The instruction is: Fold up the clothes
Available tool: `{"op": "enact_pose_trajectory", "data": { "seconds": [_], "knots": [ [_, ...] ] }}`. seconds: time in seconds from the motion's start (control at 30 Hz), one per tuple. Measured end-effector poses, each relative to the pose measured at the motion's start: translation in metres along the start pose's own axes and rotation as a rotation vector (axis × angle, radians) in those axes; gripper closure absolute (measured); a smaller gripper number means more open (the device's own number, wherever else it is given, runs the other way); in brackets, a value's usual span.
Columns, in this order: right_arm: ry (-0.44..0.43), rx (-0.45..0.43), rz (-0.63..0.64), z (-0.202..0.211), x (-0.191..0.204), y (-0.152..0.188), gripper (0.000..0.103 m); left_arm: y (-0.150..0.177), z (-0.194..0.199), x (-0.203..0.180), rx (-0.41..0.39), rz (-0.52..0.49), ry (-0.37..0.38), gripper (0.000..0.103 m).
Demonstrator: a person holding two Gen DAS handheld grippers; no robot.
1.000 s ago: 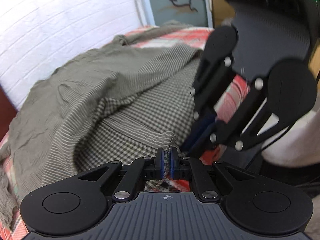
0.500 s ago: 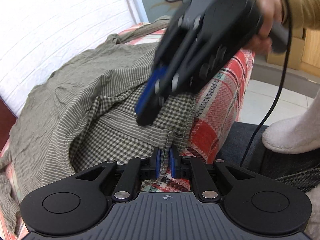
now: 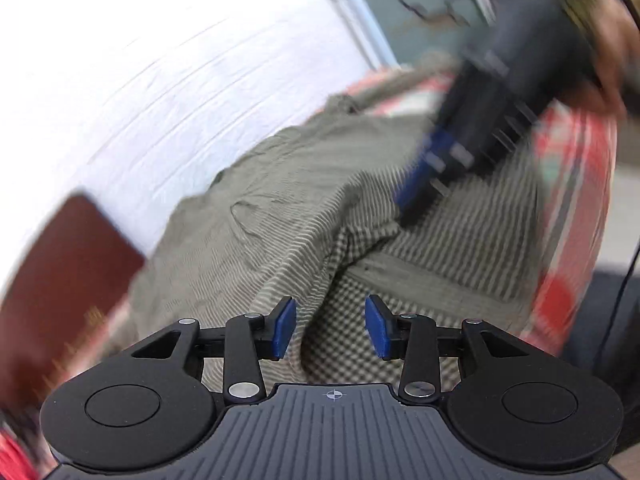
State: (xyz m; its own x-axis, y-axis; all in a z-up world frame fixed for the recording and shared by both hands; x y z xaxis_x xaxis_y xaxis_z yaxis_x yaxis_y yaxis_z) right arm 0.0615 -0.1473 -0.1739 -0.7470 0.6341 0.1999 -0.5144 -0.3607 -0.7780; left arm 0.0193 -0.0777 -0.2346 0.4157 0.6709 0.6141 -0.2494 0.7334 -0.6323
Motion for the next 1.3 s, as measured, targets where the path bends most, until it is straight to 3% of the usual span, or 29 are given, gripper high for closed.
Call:
{"op": "enact_pose_trajectory", "data": {
  "seconds": [0.1, 0.23, 0.33, 0.43, 0.47, 0.53, 0.57, 0.6, 0.67, 0.8, 1.0, 1.13, 1.3],
  "knots": [
    [0.062, 0.027, 0.048, -0.007, -0.007, 0.001, 0.085, 0.006, -0.012, -0.011, 0.022, -0.116, -0.057, 0.044],
    [0.14, 0.07, 0.108, -0.014, -0.018, 0.005, 0.083, 0.019, -0.021, -0.005, 0.053, -0.133, -0.132, 0.038],
    [0.198, 0.121, 0.164, -0.019, -0.03, 0.014, 0.079, 0.031, -0.035, 0.001, 0.108, -0.127, -0.134, 0.04],
    [0.226, 0.157, 0.202, -0.02, -0.034, 0.023, 0.075, 0.032, -0.041, 0.007, 0.143, -0.084, -0.086, 0.052],
    [0.231, 0.167, 0.209, -0.022, -0.036, 0.025, 0.075, 0.031, -0.043, 0.009, 0.15, -0.06, -0.068, 0.066],
    [0.227, 0.182, 0.199, -0.022, -0.039, 0.027, 0.077, 0.031, -0.042, 0.018, 0.159, 0.01, -0.023, 0.08],
    [0.225, 0.189, 0.194, -0.022, -0.041, 0.028, 0.081, 0.03, -0.041, 0.022, 0.164, 0.045, -0.001, 0.089],
    [0.222, 0.187, 0.189, -0.02, -0.04, 0.027, 0.092, 0.03, -0.041, 0.026, 0.168, 0.08, 0.022, 0.093],
    [0.216, 0.178, 0.18, -0.013, -0.039, 0.026, 0.096, 0.03, -0.033, 0.039, 0.161, 0.168, 0.051, 0.099],
    [0.202, 0.142, 0.163, 0.006, -0.034, 0.019, 0.101, 0.029, -0.019, 0.063, 0.13, 0.319, 0.094, 0.103],
    [0.109, 0.101, 0.155, 0.06, -0.01, 0.011, 0.101, 0.029, 0.022, 0.076, 0.064, 0.352, 0.173, 0.103],
    [0.037, 0.19, 0.167, 0.08, 0.017, 0.035, 0.101, 0.044, 0.048, 0.061, 0.097, 0.313, 0.227, 0.103],
    [0.002, 0.346, 0.131, 0.064, 0.025, 0.085, 0.101, 0.073, 0.049, 0.019, 0.193, 0.283, 0.315, 0.103]
  ]
}}
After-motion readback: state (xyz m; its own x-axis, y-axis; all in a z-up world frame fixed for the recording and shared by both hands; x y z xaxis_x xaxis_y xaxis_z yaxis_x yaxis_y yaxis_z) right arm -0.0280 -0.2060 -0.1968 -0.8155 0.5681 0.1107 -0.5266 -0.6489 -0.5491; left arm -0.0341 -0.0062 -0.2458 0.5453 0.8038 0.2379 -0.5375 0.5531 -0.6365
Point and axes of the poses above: each gripper's, at about its wrist camera, not at the fingertips, and z roughly against the way its jaws point, x to its left, y to its underside, the point moved 9 cm from there along -z, roughly the way its jaws point, and after that the axes turned 8 degrees about -y, right-handed, at the moved point
